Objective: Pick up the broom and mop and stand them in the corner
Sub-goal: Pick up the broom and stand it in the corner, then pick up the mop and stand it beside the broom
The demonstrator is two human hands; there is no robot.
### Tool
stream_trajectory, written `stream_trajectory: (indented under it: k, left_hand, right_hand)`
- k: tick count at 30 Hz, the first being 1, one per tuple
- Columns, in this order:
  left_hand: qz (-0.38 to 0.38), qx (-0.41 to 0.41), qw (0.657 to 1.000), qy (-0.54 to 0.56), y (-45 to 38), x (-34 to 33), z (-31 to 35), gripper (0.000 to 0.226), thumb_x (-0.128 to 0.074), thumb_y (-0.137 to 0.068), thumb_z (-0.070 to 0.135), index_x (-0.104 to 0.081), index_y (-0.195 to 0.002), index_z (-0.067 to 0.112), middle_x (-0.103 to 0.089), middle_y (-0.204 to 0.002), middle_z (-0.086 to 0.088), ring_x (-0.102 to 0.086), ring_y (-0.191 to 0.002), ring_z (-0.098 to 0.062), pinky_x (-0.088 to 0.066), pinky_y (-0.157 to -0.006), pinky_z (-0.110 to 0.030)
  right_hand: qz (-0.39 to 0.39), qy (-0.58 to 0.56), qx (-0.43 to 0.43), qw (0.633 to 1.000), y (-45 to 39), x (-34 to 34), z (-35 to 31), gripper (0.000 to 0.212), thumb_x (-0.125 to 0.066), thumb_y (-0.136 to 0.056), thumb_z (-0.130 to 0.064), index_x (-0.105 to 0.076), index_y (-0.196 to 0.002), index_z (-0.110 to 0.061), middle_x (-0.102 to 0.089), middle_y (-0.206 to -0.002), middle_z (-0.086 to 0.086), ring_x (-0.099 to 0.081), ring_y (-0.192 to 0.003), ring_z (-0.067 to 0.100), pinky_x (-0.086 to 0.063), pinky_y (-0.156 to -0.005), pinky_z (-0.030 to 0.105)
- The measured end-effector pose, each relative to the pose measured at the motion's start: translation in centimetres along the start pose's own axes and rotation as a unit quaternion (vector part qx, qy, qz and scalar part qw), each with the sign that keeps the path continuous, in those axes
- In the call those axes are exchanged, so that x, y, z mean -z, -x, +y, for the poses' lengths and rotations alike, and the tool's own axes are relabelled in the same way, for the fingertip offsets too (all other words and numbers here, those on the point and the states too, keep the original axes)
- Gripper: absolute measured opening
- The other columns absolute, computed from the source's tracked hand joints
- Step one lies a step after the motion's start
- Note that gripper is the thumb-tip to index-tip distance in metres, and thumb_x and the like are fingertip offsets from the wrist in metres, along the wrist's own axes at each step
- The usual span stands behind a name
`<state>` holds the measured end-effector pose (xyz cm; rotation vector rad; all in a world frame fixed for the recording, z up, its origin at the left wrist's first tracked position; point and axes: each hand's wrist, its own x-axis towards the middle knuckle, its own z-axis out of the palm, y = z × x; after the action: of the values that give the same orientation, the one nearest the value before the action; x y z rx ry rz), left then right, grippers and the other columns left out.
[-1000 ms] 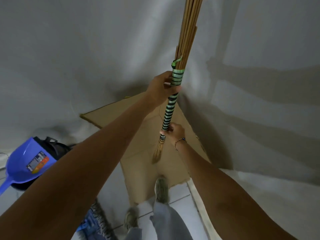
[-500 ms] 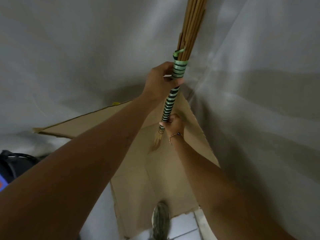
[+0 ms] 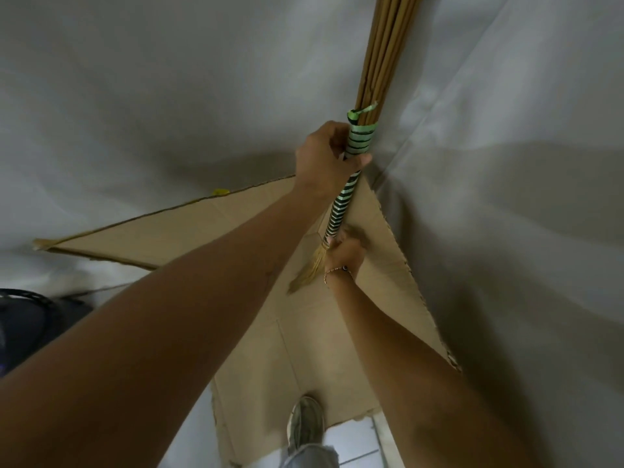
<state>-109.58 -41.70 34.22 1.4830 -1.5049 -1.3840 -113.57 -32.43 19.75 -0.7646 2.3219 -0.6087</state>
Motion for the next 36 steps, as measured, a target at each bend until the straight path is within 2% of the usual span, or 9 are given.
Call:
stream_trajectory:
  k: [8, 11, 13, 17, 20, 23, 27, 31, 36]
  left_hand:
    - [0.09, 0.016, 0.996, -0.011, 2.6, 2.9, 1.8, 0.033, -0.078, -0.075, 0.017, -0.068, -0.105, 0.01, -0.072, -0.103, -0.005, -0.067, -0.095, -0.015, -0.055, -0.088, -0.023]
    - [0.109, 0.035, 0.989, -0.098, 6.4, 6.4, 1.6, 0.019, -0.071, -0.081, 0.015, -0.072, -0.098, 0.007, -0.075, -0.098, -0.008, -0.068, -0.088, -0.015, -0.05, -0.08, -0.014]
    - [0.091, 0.051, 0.981, -0.166, 10.2, 8.9, 0.9, 0.019, -0.064, -0.087, 0.015, -0.071, -0.102, 0.005, -0.074, -0.103, -0.011, -0.068, -0.095, -0.02, -0.045, -0.078, -0.017]
    - [0.038, 0.096, 0.944, -0.313, 20.5, 13.8, -1.1, 0.033, -0.048, -0.097, 0.019, -0.058, -0.125, 0.004, -0.061, -0.13, -0.017, -0.058, -0.12, -0.03, -0.043, -0.099, -0.031]
    - [0.021, 0.16, 0.91, -0.381, 29.0, 17.9, -2.4, 0.031, -0.045, -0.098, 0.02, -0.057, -0.12, 0.003, -0.061, -0.124, -0.024, -0.056, -0.117, -0.039, -0.046, -0.095, -0.042]
    - [0.016, 0.191, 0.897, -0.399, 34.8, 21.1, -2.8, 0.034, -0.045, -0.099, 0.02, -0.056, -0.126, 0.004, -0.059, -0.128, -0.022, -0.052, -0.122, -0.039, -0.043, -0.099, -0.043]
    - [0.015, 0.207, 0.904, -0.375, 46.5, 25.5, -4.1, 0.055, -0.039, -0.099, 0.037, -0.038, -0.138, -0.002, -0.045, -0.142, -0.023, -0.04, -0.133, -0.037, -0.031, -0.109, -0.044]
    - [0.057, 0.213, 0.904, -0.367, 62.9, 30.2, -5.9, 0.061, -0.038, -0.099, 0.035, -0.02, -0.147, 0.001, -0.021, -0.157, -0.019, -0.023, -0.144, -0.036, -0.02, -0.117, -0.046]
    - [0.119, 0.248, 0.894, -0.354, 80.4, 36.0, -9.5, 0.06, -0.034, -0.1, 0.034, -0.017, -0.149, 0.004, -0.018, -0.159, -0.017, -0.02, -0.145, -0.035, -0.017, -0.117, -0.047]
  right_hand:
    - [-0.075, 0.161, 0.144, 0.974, 3.4, 3.1, -2.1, 0.03, -0.04, -0.096, -0.017, -0.066, -0.104, -0.004, -0.069, -0.101, 0.023, -0.062, -0.1, 0.037, -0.05, -0.079, 0.038]
    - [-0.096, 0.184, 0.198, 0.958, 6.2, 5.3, -5.0, 0.029, -0.04, -0.095, -0.016, -0.065, -0.105, -0.005, -0.068, -0.103, 0.023, -0.062, -0.1, 0.036, -0.051, -0.078, 0.039]
    - [-0.11, 0.192, 0.24, 0.945, 8.7, 6.5, -6.4, 0.026, -0.04, -0.094, -0.014, -0.063, -0.102, -0.004, -0.067, -0.104, 0.021, -0.061, -0.1, 0.036, -0.05, -0.077, 0.039]
    - [-0.167, 0.233, 0.307, 0.908, 16.5, 8.3, -6.7, 0.031, -0.033, -0.097, -0.02, -0.057, -0.105, -0.001, -0.057, -0.117, 0.019, -0.053, -0.112, 0.035, -0.047, -0.086, 0.04]
    - [-0.212, 0.296, 0.348, 0.864, 24.1, 9.1, -4.8, 0.036, -0.029, -0.099, -0.021, -0.052, -0.121, -0.002, -0.038, -0.145, 0.017, -0.028, -0.14, 0.03, -0.035, -0.107, 0.041]
    - [-0.247, 0.328, 0.371, 0.833, 30.4, 9.0, -3.5, 0.044, -0.023, -0.101, -0.022, -0.033, -0.139, -0.002, -0.021, -0.156, 0.013, -0.01, -0.146, 0.028, -0.019, -0.119, 0.04]
    - [-0.263, 0.344, 0.402, 0.806, 41.8, 8.8, -2.1, 0.051, -0.019, -0.101, -0.028, -0.022, -0.145, -0.002, -0.02, -0.156, 0.013, -0.009, -0.146, 0.027, -0.014, -0.121, 0.04]
    - [-0.289, 0.328, 0.426, 0.792, 56.7, 9.1, 0.9, 0.054, -0.022, -0.1, -0.032, -0.03, -0.14, 0.003, -0.026, -0.153, 0.017, -0.017, -0.144, 0.029, -0.022, -0.117, 0.041]
    - [-0.323, 0.332, 0.464, 0.755, 73.0, 5.8, 5.6, 0.051, -0.026, -0.099, -0.032, -0.045, -0.128, 0.006, -0.036, -0.145, 0.022, -0.03, -0.136, 0.032, -0.03, -0.111, 0.042]
